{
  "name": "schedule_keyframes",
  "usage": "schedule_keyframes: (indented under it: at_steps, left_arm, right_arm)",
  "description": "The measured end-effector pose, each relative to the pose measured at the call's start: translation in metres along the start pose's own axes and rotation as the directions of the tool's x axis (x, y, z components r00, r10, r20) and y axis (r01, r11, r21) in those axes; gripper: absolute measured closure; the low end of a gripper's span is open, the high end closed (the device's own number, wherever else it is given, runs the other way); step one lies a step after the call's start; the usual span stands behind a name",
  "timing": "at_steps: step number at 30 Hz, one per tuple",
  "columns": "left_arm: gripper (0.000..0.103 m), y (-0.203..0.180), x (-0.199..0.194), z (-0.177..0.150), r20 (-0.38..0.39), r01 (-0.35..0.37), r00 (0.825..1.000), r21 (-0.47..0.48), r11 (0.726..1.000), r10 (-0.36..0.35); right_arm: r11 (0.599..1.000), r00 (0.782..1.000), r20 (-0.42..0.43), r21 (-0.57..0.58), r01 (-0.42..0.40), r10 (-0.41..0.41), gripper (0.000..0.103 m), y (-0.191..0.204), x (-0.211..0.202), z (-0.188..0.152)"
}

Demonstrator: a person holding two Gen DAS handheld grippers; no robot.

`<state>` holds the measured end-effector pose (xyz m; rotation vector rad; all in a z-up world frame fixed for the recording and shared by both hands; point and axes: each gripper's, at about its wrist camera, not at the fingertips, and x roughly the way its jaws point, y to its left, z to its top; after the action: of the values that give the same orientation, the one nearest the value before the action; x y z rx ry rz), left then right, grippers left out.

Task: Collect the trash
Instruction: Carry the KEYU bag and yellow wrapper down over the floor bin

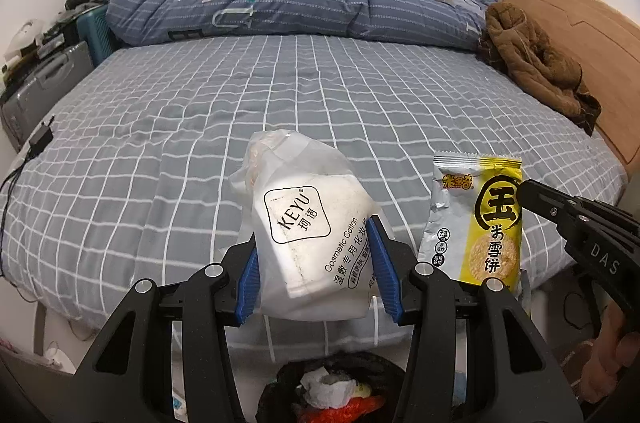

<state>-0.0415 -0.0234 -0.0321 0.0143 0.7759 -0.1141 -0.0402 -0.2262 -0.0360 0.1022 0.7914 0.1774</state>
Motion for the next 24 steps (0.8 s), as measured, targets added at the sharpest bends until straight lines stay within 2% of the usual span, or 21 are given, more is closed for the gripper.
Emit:
schedule_keyframes:
  at_steps: [15,24]
  left_arm:
    - [0.056,-0.002,-0.038,-0.058,-0.059,-0.005,0.998,-0.020,1.000,0.004]
    - [0.056,-0.001,-0.060,-0.085,-0.089,-0.007,0.996,-0.026,1.000,0.005]
  right_arm:
    - [1.000,1.000,-0.022,0.004,-0.006,0.006,0.103,0.012,-0.042,-0.049]
    - [1.000,0.998,-0.066,-0.002,-0.011,0.010,0.103,0.023,-0.056,-0.078]
